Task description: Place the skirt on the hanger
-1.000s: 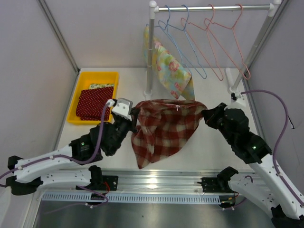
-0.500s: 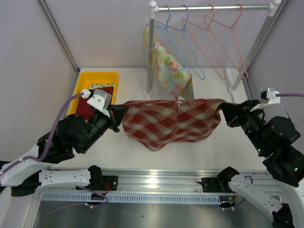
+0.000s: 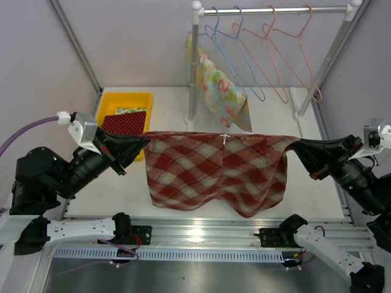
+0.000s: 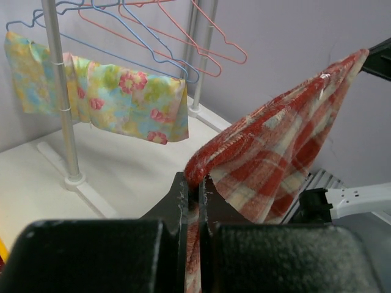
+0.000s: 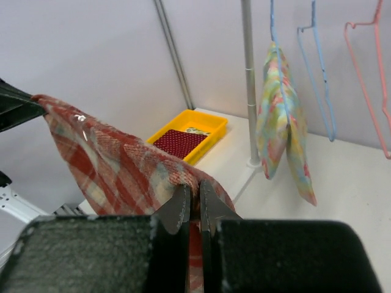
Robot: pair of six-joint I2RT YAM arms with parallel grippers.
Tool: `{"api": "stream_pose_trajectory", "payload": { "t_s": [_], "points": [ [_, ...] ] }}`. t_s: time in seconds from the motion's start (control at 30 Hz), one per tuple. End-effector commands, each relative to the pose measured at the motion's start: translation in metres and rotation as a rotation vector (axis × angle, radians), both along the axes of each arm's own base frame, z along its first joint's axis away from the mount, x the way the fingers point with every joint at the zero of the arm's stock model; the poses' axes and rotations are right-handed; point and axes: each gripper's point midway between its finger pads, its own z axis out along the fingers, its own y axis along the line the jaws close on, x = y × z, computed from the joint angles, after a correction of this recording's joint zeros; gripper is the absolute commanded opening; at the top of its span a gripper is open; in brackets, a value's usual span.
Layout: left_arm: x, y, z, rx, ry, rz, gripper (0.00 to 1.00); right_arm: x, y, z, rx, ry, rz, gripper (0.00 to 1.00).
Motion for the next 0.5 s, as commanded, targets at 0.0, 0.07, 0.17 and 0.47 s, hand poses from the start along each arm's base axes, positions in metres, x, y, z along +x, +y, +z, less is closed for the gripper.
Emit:
{"api": "stream_pose_trajectory", "payload": {
  "t_s": [0.0, 0.07, 0.17, 0.47],
  "points": [
    [0.022, 0.025, 0.006, -0.023, 0.054, 0.191, 0.00, 0.020, -0.002, -0.002, -0.041, 0.026, -0.069, 0.00],
    [0.029, 0.022, -0.005, 0.025, 0.077, 0.234, 0.00, 0.044, 0.010, -0.028, -0.101, 0.118, -0.086, 0.00],
    [0.045, 0.015, -0.023, 0.103, 0.101, 0.311, 0.00, 0.080, 0.017, -0.076, -0.183, 0.230, -0.161, 0.00],
    [0.120, -0.009, -0.128, 0.152, 0.322, 0.235, 0.00, 0.146, 0.046, -0.166, -0.252, 0.401, -0.146, 0.00]
  ]
}}
